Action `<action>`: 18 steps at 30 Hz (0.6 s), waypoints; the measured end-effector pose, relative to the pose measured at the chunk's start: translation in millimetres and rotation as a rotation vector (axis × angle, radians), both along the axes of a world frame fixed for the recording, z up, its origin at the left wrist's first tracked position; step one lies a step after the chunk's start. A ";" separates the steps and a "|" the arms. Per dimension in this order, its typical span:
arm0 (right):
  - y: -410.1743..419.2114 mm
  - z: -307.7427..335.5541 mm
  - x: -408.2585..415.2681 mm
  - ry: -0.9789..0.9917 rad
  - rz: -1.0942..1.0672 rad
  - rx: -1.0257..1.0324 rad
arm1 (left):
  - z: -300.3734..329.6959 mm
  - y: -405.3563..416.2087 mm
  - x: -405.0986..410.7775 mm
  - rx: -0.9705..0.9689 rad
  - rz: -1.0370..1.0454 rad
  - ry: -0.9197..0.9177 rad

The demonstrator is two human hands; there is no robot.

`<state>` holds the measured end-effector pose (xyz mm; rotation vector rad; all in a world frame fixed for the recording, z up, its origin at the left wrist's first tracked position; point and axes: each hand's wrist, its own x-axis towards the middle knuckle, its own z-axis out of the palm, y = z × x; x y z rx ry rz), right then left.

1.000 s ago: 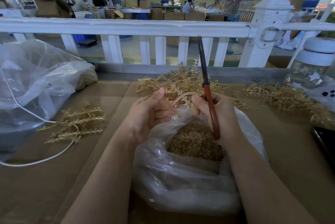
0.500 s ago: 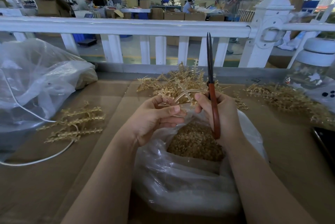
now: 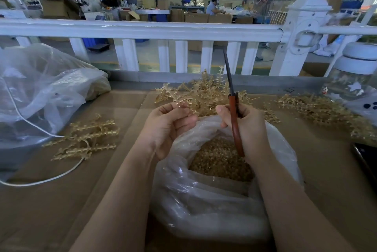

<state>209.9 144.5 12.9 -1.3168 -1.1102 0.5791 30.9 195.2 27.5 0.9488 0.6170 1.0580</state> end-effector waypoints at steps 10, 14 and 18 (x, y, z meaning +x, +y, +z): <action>0.7 -9.9 0.6 -0.492 0.009 -0.085 | 1.0 2.4 -2.4 -0.020 0.124 -0.108; 0.3 -11.8 2.2 -0.649 0.000 -0.124 | 2.3 3.2 -3.1 -0.009 0.189 -0.139; -2.8 -9.3 0.7 -0.750 -0.012 -0.123 | 2.4 4.5 -4.4 0.036 0.224 -0.138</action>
